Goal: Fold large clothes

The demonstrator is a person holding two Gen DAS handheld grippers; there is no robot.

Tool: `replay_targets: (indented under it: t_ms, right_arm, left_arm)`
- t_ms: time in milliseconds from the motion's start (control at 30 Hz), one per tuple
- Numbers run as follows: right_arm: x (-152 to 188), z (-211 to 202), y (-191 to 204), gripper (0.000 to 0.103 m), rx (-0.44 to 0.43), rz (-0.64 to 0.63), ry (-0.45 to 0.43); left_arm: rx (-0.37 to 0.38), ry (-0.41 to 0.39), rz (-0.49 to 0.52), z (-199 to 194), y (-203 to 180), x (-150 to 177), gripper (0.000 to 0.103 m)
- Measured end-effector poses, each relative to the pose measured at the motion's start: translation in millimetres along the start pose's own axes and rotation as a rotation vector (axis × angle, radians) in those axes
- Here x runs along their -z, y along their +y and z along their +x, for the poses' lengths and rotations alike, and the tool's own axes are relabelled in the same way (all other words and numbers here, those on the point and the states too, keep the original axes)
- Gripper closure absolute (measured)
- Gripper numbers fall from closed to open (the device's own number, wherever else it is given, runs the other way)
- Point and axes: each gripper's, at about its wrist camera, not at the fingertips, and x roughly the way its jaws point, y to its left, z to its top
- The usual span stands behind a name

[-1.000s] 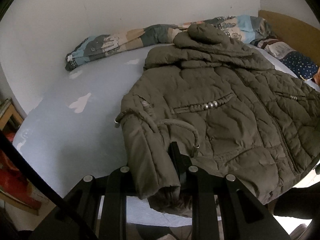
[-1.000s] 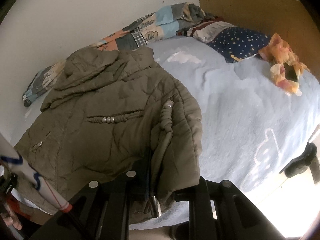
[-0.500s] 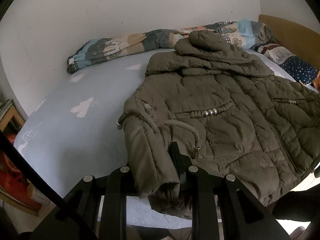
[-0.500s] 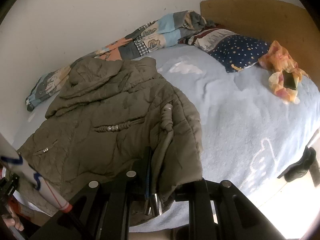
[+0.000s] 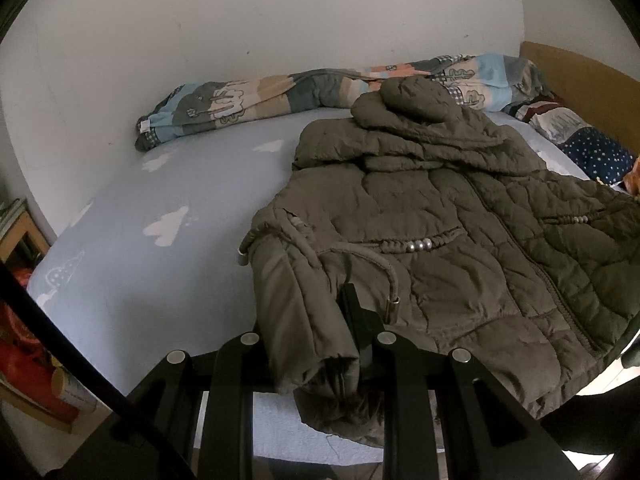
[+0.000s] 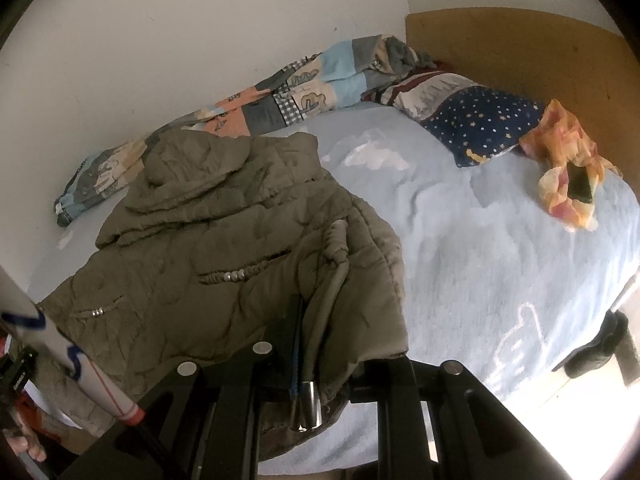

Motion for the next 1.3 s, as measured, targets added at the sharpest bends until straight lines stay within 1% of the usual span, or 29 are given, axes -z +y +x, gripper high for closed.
replay_targets:
  t_ms: [233, 333, 500, 633, 733, 900, 1000, 1133, 1300]
  right_arm:
    - [-13, -7, 1, 0.087, -0.022, 0.014, -0.026]
    - [-22, -11, 3, 0.087, -0.035, 0.025, -0.043]
    - [-37, -17, 8, 0.087, -0.047, 0.038, -0.064]
    - [-53, -20, 15, 0.087, -0.049, 0.023, -0.085]
    - [-67, -20, 17, 0.087, -0.045, 0.012, -0.097]
    - [-98, -14, 15, 0.087, -0.057, 0.01, -0.104]
    - [-124, -6, 11, 0.087, -0.101, 0.057, -0.104]
    - [-162, 14, 12, 0.087, -0.132, 0.088, -0.098]
    - [-208, 55, 22, 0.087, -0.139, 0.086, -0.08]
  left_arm:
    - [-0.01, -0.008, -0.013, -10, 3, -18, 0.081]
    - [0.002, -0.002, -0.045, -14, 6, -30, 0.081]
    - [0.001, -0.044, -0.044, -16, 11, -50, 0.081]
    - [0.018, -0.074, -0.051, -16, 16, -73, 0.081]
    - [0.034, -0.105, -0.056, -14, 20, -99, 0.08]
    - [0.053, -0.136, -0.075, -5, 25, -141, 0.08]
    - [0.069, -0.143, -0.095, 6, 28, -169, 0.079]
    - [0.103, -0.126, -0.137, 29, 34, -206, 0.078]
    - [0.143, -0.089, -0.165, 75, 38, -250, 0.076]
